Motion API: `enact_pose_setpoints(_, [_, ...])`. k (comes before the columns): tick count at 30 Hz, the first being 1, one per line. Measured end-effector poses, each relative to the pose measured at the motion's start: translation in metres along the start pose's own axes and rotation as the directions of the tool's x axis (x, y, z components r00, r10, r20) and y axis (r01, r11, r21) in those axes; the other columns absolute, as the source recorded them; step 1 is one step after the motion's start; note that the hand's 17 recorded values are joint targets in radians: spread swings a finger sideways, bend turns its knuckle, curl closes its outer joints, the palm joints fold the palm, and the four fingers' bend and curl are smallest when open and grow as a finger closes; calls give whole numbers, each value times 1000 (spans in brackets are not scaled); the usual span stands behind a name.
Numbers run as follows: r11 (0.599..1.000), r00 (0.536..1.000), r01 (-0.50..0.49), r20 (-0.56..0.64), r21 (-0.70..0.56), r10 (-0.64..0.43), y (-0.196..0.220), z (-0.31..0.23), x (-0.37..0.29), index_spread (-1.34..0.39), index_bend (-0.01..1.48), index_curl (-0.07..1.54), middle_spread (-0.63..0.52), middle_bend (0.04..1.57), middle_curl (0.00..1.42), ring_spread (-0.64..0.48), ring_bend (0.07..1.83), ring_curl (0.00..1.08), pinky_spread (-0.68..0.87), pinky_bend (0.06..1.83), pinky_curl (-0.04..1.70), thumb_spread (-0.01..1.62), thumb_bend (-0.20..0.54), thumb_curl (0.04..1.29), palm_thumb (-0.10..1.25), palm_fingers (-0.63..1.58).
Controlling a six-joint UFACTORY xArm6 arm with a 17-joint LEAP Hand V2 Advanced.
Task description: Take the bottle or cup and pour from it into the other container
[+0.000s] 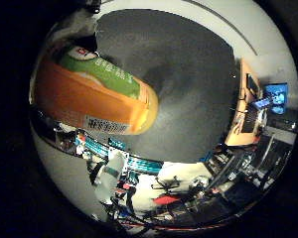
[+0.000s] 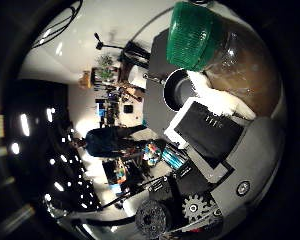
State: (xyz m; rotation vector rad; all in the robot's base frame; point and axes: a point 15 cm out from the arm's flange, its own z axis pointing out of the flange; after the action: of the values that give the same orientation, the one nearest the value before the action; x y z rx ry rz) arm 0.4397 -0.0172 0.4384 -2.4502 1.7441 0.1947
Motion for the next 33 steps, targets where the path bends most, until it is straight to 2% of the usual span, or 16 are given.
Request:
enact_pose_setpoints(5, [995,983,72,-166,-67,-83,-17,8,-51,-223,1125,936,-121,1372,807,-255,1289,890,-213,1323,857,364,-18,976,1126,1095])
enact_pose_setpoints(10, [980,919,131,-354,-148,-176,-30,18,-84,-224,1122,940,-121,1371,807,-256,1284,897,-215,1312,873,361,-19,983,1118,1097])
enact_pose_setpoints(15, [955,815,182,-507,-236,-281,-44,33,-113,-225,1120,943,-121,1371,806,-257,1280,902,-217,1299,884,357,-19,984,1108,1097])
enact_pose_setpoints(21, [907,680,146,-626,-395,-382,-48,56,-117,-226,1116,945,-121,1369,805,-258,1276,906,-224,1290,891,357,-19,987,1103,1100])
enact_pose_setpoints(24, [905,627,144,-670,-400,-396,-54,56,-125,-226,1115,946,-121,1369,805,-259,1274,908,-230,1287,894,358,-19,990,1102,1100])
enact_pose_setpoints(28, [890,508,151,-739,-429,-442,-67,58,-138,-228,1115,949,-121,1373,805,-259,1273,910,-235,1285,898,361,-21,991,1098,1099])
enact_pose_setpoints(33, [873,437,136,-762,-469,-478,-71,65,-147,-230,1113,954,-122,1371,808,-260,1273,913,-239,1284,902,366,-19,988,1096,1097])
